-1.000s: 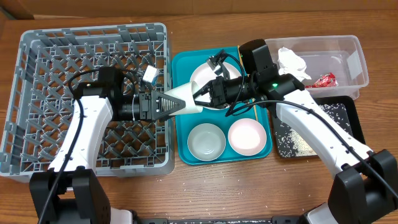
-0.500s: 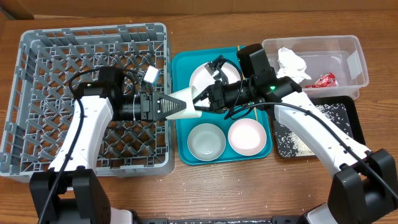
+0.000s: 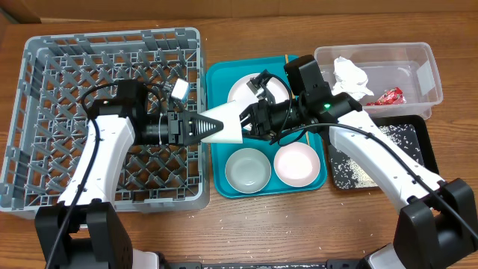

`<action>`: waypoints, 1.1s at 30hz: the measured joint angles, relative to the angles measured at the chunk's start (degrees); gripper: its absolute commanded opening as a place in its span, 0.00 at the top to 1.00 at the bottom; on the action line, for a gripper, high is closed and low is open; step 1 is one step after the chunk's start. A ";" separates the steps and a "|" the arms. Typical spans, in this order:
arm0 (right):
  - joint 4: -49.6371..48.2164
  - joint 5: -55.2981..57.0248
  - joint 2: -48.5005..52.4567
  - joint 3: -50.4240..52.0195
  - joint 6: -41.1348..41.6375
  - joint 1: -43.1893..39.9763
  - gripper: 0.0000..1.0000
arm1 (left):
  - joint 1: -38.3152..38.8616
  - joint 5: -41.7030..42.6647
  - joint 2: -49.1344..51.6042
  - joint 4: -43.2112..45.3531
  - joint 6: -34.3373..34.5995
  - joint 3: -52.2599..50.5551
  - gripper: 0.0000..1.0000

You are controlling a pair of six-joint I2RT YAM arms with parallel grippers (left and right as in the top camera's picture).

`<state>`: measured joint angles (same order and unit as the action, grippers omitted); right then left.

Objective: Sort waste into correct bins and load items into the dishwasher
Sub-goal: 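Place the white cup into the dish rack with the left gripper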

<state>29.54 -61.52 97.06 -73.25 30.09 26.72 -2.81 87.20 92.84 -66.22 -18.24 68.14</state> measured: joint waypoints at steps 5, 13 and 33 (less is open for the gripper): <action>1.14 1.18 0.26 0.44 -1.09 -0.87 0.39 | -0.76 -0.70 -0.02 -0.35 0.13 1.03 0.78; 10.25 10.08 0.48 0.61 -5.09 -5.31 0.34 | -2.12 -20.37 -2.62 -7.89 7.10 14.88 0.79; 19.12 32.39 0.85 0.63 -7.34 -6.45 0.33 | 17.44 -85.07 -19.45 -21.90 43.36 17.90 0.77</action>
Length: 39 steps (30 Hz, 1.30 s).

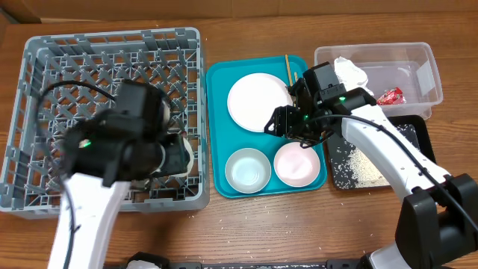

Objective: Sort waste into correct bins and load items into the dishwasher
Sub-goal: 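Place the white cup into the dish rack with the left gripper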

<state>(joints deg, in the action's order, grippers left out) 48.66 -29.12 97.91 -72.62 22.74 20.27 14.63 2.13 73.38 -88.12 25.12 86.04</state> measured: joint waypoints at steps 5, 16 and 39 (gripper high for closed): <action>1.70 0.61 -0.02 0.02 -0.57 -1.90 0.33 | 0.02 -2.47 2.12 8.55 2.75 -13.20 0.76; 2.47 1.03 -0.02 0.04 -1.77 -2.29 0.33 | 0.39 -3.52 13.29 19.19 3.72 -25.64 0.49; 16.22 7.87 -13.62 -7.26 -4.57 -2.34 0.32 | 1.57 -4.76 14.56 9.27 3.34 -4.00 0.04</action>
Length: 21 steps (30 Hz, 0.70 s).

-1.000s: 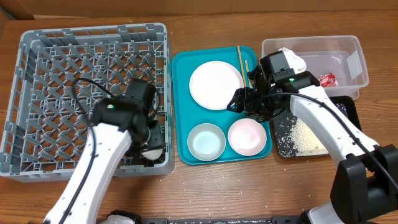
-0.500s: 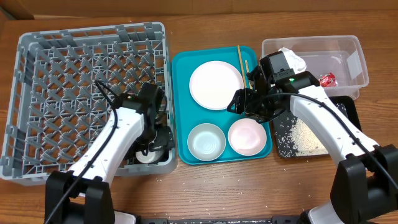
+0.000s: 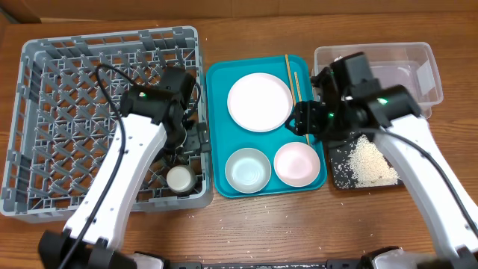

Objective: Sort waste into correct bins and load items into the dishwasher
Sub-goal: 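Place the white cup into the dish rack with the left gripper, then grasp the white bowl on the teal tray with the left gripper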

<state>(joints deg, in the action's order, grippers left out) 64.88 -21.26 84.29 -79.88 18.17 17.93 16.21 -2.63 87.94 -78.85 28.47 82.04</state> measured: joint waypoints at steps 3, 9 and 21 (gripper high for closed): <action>2.58 1.31 -3.67 -0.39 -0.04 -0.96 0.33 | 2.80 0.44 -3.87 0.87 -0.37 2.16 0.10; 8.98 2.67 -8.26 -0.39 -0.17 -7.28 0.33 | 11.89 2.27 -7.65 3.80 0.31 3.02 0.10; 18.60 7.91 -16.48 -0.39 -0.20 -18.27 0.30 | 23.98 3.06 2.34 16.92 5.75 0.39 0.19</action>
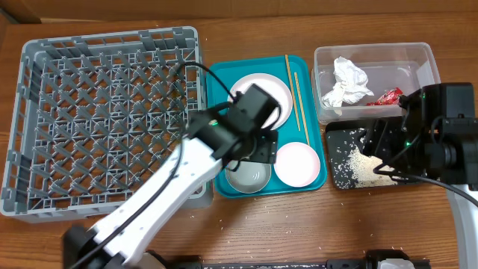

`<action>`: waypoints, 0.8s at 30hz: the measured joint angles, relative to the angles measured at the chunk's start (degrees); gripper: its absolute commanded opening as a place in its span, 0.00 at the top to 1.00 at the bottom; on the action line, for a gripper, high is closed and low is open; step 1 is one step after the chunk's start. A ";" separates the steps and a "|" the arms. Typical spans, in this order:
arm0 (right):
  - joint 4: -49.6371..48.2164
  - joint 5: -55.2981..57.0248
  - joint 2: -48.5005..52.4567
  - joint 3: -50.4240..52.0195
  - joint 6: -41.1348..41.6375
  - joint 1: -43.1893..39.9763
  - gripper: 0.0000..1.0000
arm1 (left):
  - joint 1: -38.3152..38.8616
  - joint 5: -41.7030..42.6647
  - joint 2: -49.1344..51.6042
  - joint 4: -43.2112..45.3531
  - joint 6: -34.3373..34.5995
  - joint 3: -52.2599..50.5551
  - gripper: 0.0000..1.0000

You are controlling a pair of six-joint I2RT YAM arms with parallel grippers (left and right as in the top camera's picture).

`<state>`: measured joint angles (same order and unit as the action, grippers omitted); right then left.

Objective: Sort waste into correct bins and load items into the dishwasher
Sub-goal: 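Grasp the white bowl on the teal tray with the left gripper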

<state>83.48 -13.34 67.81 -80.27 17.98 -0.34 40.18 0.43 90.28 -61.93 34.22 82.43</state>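
Observation:
My left arm reaches from the front across to the teal tray (216, 75). Its gripper (261, 149) hangs over the back rim of a pale bowl (250, 178); its jaws are hidden under the wrist. Beside that bowl sits a pink bowl (299, 164). A white plate (281, 93) and chopsticks (293, 90) lie at the tray's back. My right gripper (373, 142) hovers over the black tray of rice (351, 161), its jaws too dark to read. The grey dish rack (45, 112) stands at the left, its front right corner hidden by my left arm.
A clear bin (418, 56) at the back right holds a crumpled tissue (345, 82) and a red wrapper (388, 96). Rice grains are scattered on the wooden table in front of the trays.
My left gripper has gone from the rack's front right part to the teal tray, above the pale bowl. My right gripper has moved from the tray's right edge to above the rice tray.
Both grippers first met on a white cup over the tray's left side. Then the left arm was over the rack with the cup while the right stayed over the tray. Then the cup stood in the rack's front right corner. Now the left gripper is over the pale bowl.

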 measured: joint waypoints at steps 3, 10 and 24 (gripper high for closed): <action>0.02 0.28 0.07 0.00 -0.04 0.00 0.30 | 0.24 -0.09 4.61 1.38 0.85 -0.24 0.18; 0.07 0.68 0.07 0.00 -0.04 0.00 0.27 | -0.09 -0.74 12.35 3.74 -3.96 -0.50 0.12; -0.13 0.72 0.07 0.00 0.00 0.00 0.27 | -10.71 1.57 12.74 5.22 -31.43 -1.53 0.37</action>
<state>83.35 -12.62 67.88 -80.27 17.98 -0.34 29.47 2.00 103.02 -56.71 2.79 80.90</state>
